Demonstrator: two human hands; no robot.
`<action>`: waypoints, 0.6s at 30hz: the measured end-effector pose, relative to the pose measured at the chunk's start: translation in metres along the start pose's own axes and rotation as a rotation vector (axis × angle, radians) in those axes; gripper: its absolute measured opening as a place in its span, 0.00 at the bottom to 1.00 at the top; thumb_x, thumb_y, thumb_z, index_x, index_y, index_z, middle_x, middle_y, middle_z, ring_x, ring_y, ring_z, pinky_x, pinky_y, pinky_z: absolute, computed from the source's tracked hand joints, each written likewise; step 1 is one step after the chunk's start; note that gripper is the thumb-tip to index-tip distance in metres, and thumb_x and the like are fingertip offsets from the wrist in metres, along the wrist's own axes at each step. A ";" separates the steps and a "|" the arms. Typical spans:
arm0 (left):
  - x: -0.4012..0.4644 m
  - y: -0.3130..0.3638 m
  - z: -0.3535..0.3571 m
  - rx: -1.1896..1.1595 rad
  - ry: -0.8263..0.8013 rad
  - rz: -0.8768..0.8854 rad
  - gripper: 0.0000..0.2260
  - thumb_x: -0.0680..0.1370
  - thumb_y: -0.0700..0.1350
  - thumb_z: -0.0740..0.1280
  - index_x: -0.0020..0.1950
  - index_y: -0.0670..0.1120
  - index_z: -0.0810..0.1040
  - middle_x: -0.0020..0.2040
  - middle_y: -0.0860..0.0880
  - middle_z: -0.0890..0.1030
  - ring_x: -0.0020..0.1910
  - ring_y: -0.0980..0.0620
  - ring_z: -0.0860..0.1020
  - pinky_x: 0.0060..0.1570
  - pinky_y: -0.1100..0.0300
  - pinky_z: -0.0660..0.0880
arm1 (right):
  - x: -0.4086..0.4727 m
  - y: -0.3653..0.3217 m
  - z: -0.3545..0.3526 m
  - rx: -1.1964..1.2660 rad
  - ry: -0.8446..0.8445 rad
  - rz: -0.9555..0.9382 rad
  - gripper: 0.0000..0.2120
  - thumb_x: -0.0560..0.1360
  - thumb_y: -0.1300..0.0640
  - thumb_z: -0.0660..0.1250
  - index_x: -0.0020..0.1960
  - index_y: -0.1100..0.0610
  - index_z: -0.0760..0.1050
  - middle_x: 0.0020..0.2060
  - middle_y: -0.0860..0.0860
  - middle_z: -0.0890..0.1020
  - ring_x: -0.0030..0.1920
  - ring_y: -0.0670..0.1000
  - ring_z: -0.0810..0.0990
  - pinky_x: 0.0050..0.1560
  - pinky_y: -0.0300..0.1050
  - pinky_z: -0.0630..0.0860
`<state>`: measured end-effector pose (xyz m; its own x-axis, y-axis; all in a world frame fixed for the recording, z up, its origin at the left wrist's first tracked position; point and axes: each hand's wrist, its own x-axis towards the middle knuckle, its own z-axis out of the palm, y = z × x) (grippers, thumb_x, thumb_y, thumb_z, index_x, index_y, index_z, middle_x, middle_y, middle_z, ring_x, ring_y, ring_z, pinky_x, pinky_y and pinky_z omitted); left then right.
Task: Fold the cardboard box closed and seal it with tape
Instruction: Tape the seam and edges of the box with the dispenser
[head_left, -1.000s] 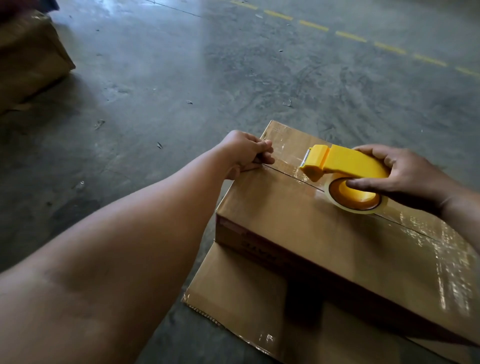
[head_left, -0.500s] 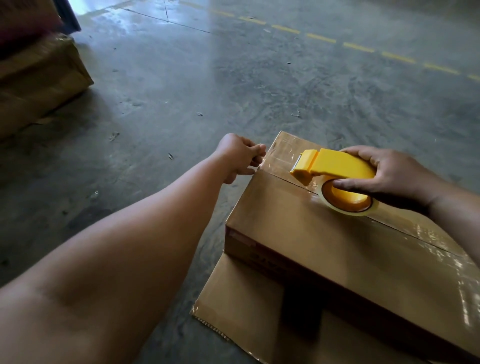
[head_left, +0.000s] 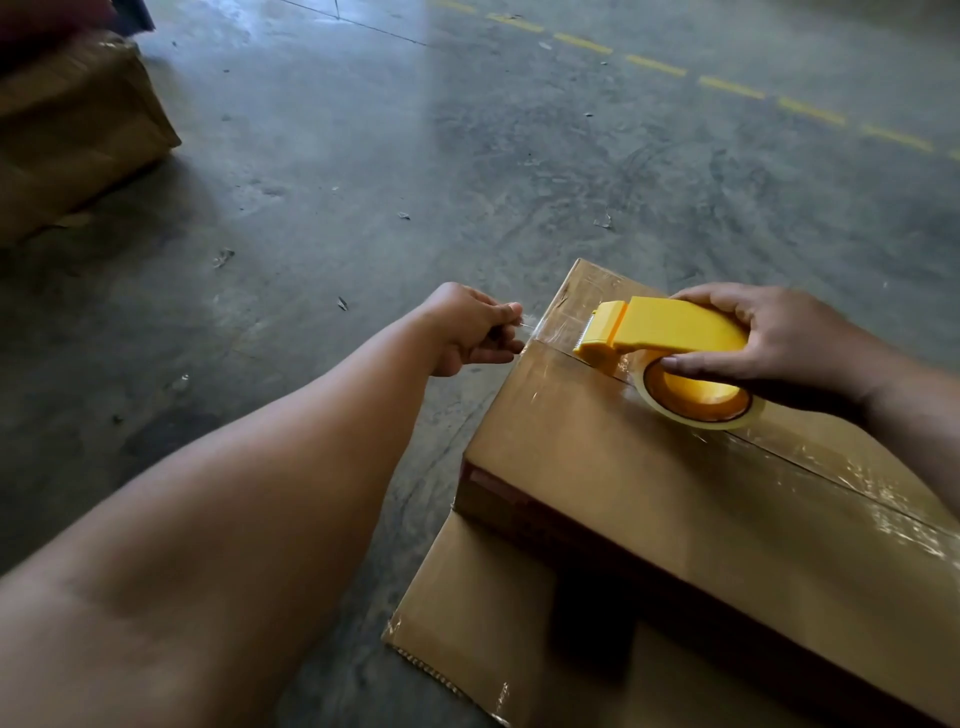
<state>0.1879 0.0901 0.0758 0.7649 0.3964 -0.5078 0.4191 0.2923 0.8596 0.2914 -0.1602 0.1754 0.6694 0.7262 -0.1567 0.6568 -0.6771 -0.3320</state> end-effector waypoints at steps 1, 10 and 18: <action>0.000 -0.002 -0.001 -0.007 -0.009 -0.003 0.09 0.79 0.42 0.70 0.50 0.36 0.80 0.35 0.44 0.79 0.44 0.44 0.84 0.50 0.48 0.82 | 0.001 0.000 0.000 -0.010 0.002 -0.007 0.38 0.59 0.34 0.69 0.67 0.43 0.70 0.58 0.46 0.76 0.51 0.47 0.71 0.41 0.32 0.65; 0.004 -0.013 -0.001 -0.027 -0.027 -0.015 0.12 0.79 0.43 0.69 0.56 0.34 0.80 0.35 0.45 0.79 0.36 0.49 0.82 0.50 0.48 0.82 | 0.000 -0.002 0.000 -0.040 -0.006 0.003 0.40 0.58 0.33 0.68 0.68 0.44 0.69 0.62 0.48 0.76 0.52 0.47 0.71 0.47 0.42 0.65; 0.008 -0.024 0.001 0.013 -0.049 -0.040 0.11 0.79 0.45 0.70 0.54 0.37 0.81 0.38 0.46 0.80 0.35 0.52 0.81 0.44 0.55 0.83 | 0.000 -0.003 0.000 -0.063 -0.011 0.007 0.40 0.59 0.34 0.68 0.68 0.45 0.69 0.63 0.49 0.76 0.52 0.47 0.70 0.47 0.42 0.64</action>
<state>0.1844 0.0857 0.0510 0.7705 0.3412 -0.5385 0.4557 0.2958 0.8395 0.2896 -0.1584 0.1766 0.6702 0.7225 -0.1695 0.6729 -0.6880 -0.2719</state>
